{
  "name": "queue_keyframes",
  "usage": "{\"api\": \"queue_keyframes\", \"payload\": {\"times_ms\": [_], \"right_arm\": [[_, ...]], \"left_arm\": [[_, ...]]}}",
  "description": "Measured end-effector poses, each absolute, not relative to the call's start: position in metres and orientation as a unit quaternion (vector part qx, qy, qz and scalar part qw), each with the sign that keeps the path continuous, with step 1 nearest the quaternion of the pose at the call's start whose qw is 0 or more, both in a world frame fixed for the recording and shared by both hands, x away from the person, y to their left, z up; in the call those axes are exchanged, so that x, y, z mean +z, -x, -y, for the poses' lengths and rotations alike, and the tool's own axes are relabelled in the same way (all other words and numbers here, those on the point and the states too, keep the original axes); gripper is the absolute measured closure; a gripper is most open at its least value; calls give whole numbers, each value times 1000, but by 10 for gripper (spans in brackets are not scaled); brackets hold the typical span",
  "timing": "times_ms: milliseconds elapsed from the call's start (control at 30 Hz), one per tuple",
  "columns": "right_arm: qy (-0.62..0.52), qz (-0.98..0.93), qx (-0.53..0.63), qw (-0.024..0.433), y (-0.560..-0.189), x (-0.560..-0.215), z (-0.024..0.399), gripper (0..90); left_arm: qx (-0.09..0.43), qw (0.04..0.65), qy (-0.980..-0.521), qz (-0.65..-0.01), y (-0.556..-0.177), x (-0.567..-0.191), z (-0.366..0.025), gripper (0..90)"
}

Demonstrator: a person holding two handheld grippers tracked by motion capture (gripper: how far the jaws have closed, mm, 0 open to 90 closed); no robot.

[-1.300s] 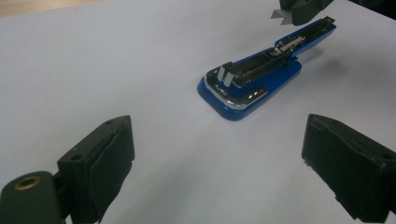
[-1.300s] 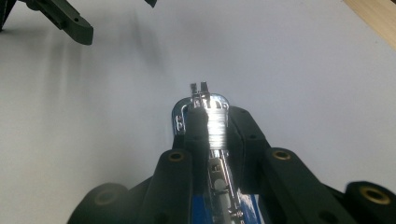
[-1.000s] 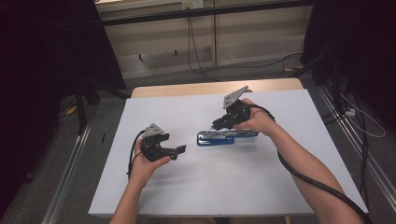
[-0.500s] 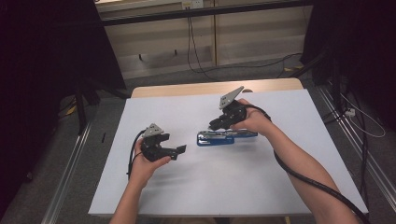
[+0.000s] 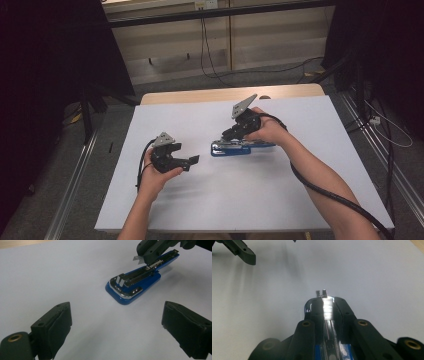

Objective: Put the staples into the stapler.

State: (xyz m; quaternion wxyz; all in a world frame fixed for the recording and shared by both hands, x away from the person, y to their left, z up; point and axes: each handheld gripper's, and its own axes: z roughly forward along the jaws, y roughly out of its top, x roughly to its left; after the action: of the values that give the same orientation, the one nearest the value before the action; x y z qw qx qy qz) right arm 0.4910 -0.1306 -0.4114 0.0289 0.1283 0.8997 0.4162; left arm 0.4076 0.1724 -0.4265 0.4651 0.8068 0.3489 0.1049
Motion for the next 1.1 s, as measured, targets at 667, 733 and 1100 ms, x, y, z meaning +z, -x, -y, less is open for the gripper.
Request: {"api": "queue_keyframes", "payload": {"times_ms": [667, 733, 1100], "right_arm": [[-112, -907, 405, 23, -494, -420, 122, 791], [-109, -908, 403, 20, -495, -421, 121, 791], [-100, -910, 403, 11, -499, -424, 118, 791]], "left_arm": [[103, 468, -805, -350, -408, -426, -173, 96], [104, 465, -807, -348, -408, -427, -173, 96], [102, 466, -805, -352, -408, -427, -174, 96]]}}
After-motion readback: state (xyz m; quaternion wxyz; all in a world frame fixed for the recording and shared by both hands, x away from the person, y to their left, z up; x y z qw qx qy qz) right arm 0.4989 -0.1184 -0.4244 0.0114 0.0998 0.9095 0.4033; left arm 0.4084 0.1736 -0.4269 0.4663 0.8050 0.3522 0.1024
